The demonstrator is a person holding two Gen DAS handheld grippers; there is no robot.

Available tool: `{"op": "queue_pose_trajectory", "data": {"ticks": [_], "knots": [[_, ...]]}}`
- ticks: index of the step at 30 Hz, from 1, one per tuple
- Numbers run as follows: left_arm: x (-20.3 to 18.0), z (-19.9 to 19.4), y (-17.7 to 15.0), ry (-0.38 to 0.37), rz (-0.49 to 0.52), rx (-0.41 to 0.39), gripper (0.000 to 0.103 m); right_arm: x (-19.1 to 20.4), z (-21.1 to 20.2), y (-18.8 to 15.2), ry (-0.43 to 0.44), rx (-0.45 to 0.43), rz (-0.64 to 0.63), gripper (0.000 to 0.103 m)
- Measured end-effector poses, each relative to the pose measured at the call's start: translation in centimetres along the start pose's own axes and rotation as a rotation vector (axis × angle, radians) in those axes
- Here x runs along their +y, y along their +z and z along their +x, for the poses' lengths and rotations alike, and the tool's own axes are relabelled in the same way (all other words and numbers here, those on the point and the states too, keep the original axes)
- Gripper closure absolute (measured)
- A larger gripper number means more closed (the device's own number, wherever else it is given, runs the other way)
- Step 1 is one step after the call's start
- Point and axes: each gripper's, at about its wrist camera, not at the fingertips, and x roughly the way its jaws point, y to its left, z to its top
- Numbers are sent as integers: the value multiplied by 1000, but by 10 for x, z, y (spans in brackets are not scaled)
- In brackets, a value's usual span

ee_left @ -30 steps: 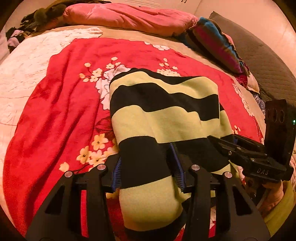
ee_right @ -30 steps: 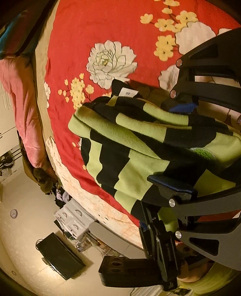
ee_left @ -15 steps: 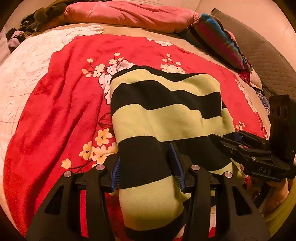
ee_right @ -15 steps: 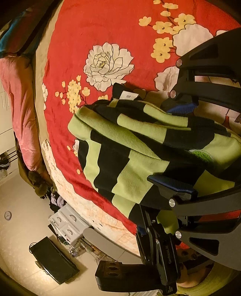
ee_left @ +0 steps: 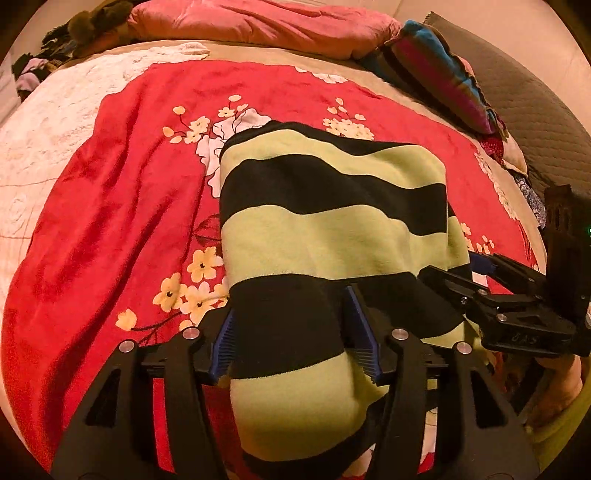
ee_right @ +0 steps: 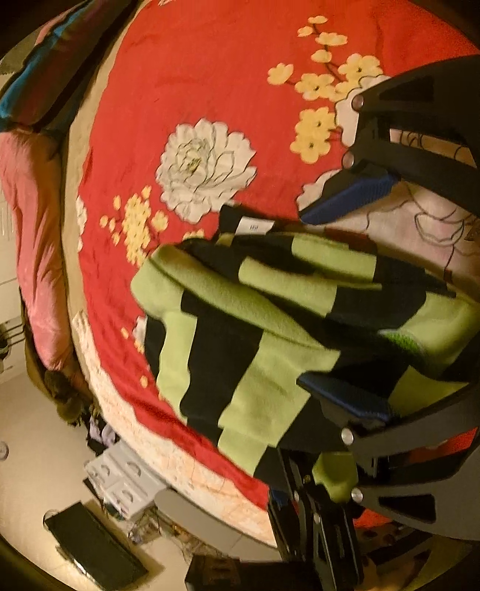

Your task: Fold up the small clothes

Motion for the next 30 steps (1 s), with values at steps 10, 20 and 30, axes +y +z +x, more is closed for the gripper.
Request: {"op": "queue_pose_trajectory", "data": {"ticks": [10, 20, 30], "knots": [[-1, 2, -1, 3, 0, 3, 56, 2, -1, -2, -36, -10, -34, 16], [4, 1, -2, 2, -11, 4, 50, 3, -8, -5, -56, -30, -32, 9], [8, -11, -5, 19, -19, -21, 39, 8, -18, -11, -159, -54, -46, 4]]}}
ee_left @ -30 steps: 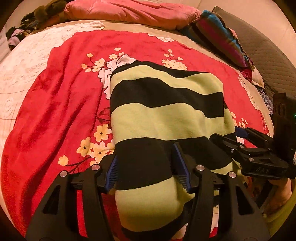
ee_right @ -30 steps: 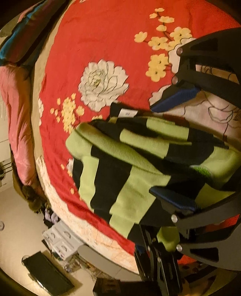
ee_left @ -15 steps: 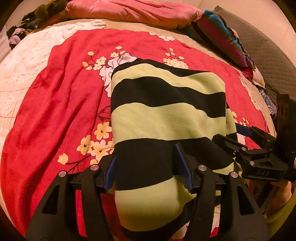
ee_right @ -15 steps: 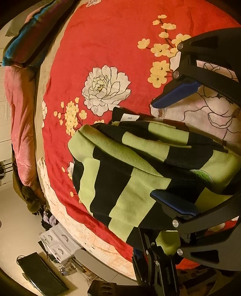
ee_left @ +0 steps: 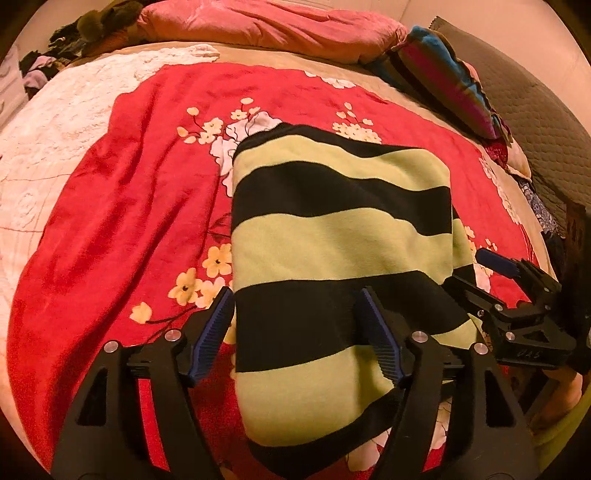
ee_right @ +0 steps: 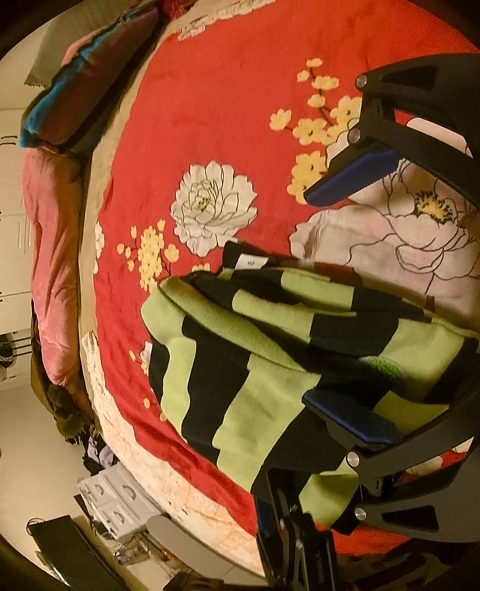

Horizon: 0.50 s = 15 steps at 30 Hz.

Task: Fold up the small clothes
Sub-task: 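Open both grippers and withdraw them from the folded shirt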

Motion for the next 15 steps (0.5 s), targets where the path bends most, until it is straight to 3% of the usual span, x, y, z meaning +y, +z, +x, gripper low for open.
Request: {"op": "queue_pose_trajectory", "data": {"ticks": [3, 7, 14, 15], "knots": [[1, -3, 0, 7, -3, -6, 37, 0, 0, -2, -12, -2, 7, 4], [2, -10, 0, 18, -5, -14, 26, 2, -4, -6, -36, -11, 18, 4], [4, -31, 0, 24, -19, -51, 15, 9, -32, -11, -45, -116, 52, 4], [4, -36, 0, 32, -17, -59, 9, 10, -36, -12, -50, -132, 51, 4]]}}
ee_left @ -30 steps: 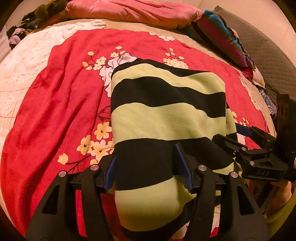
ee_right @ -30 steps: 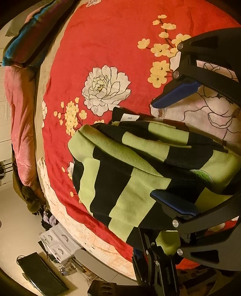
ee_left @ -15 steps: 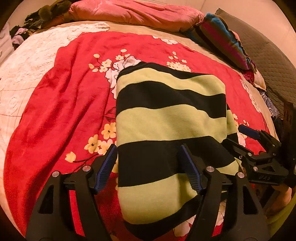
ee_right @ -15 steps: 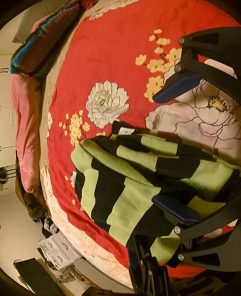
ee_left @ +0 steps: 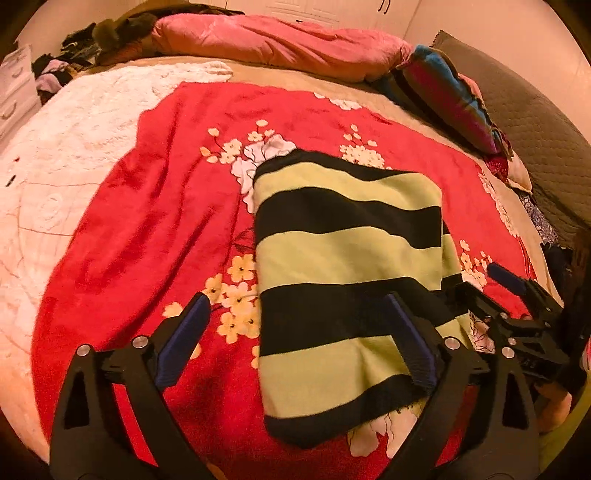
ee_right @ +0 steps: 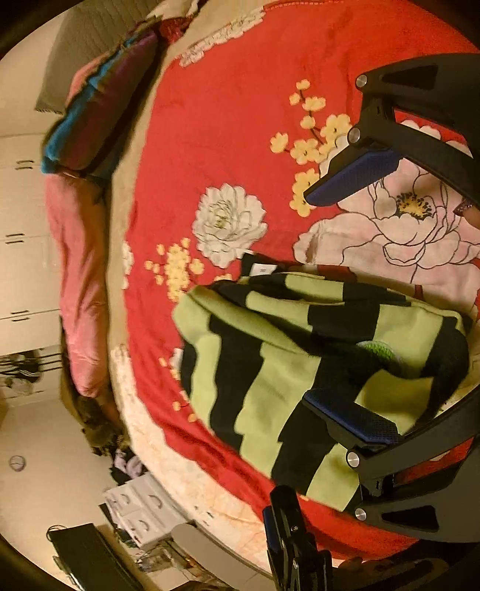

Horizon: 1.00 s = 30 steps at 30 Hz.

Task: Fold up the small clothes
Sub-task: 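Open both grippers and withdraw them from the folded shirt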

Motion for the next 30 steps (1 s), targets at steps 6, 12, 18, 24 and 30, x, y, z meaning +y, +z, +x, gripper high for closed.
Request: {"op": "queue_pose_trajectory", "data": {"ticks": [6, 12, 18, 24, 30], "knots": [[0, -26, -4, 15, -3, -61, 9, 3, -34, -4, -18, -120, 0, 4], [-5, -51, -11, 39, 26, -108, 9, 5, -62, -11, -41, -182, 20, 4], [-9, -73, -29, 41, 38, -141, 9, 15, -93, -27, -63, -194, 27, 4], [-12, -88, -50, 31, 20, -139, 9, 27, -114, -45, -58, -174, 40, 4], [-16, -100, -66, 30, 39, -135, 9, 40, -124, -65, -41, -122, 52, 4]]}}
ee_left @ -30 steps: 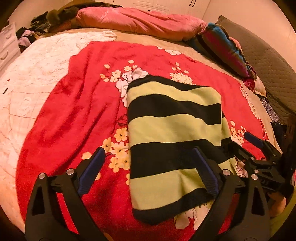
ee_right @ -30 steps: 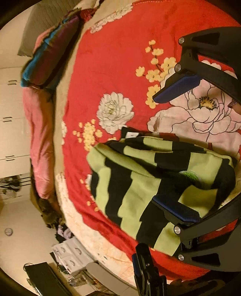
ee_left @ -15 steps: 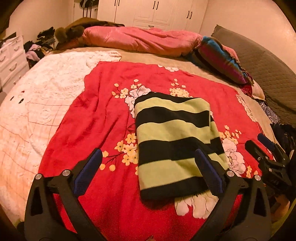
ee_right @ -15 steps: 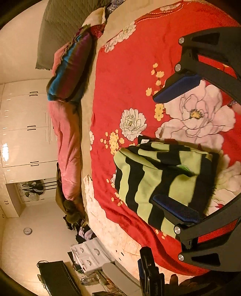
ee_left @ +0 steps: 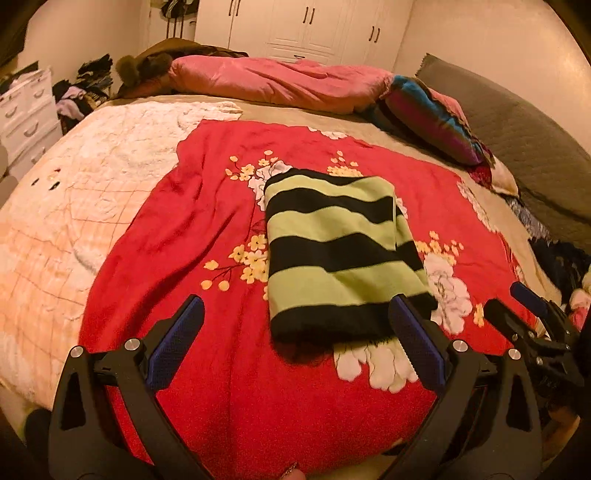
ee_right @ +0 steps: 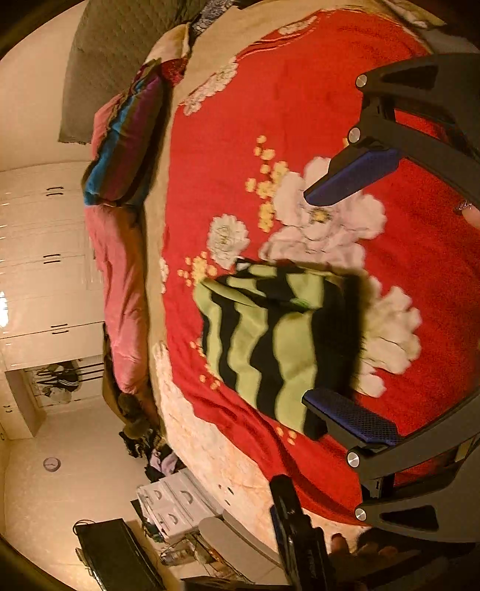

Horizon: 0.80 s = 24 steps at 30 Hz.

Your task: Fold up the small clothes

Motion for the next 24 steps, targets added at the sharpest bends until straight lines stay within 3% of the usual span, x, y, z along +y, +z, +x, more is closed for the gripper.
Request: {"op": "queue_pose_trajectory", "data": {"ticks": [5, 12, 24], "knots": [[4, -6, -16, -6, 12, 43, 9, 14, -3, -13, -46, 60, -42, 4], [16, -3, -42, 27, 14, 127, 9, 24, 0, -26, -48, 114, -77, 4], [15, 6, -47, 65, 21, 153, 9, 13, 9, -28, -66, 130, -37, 4]]}}
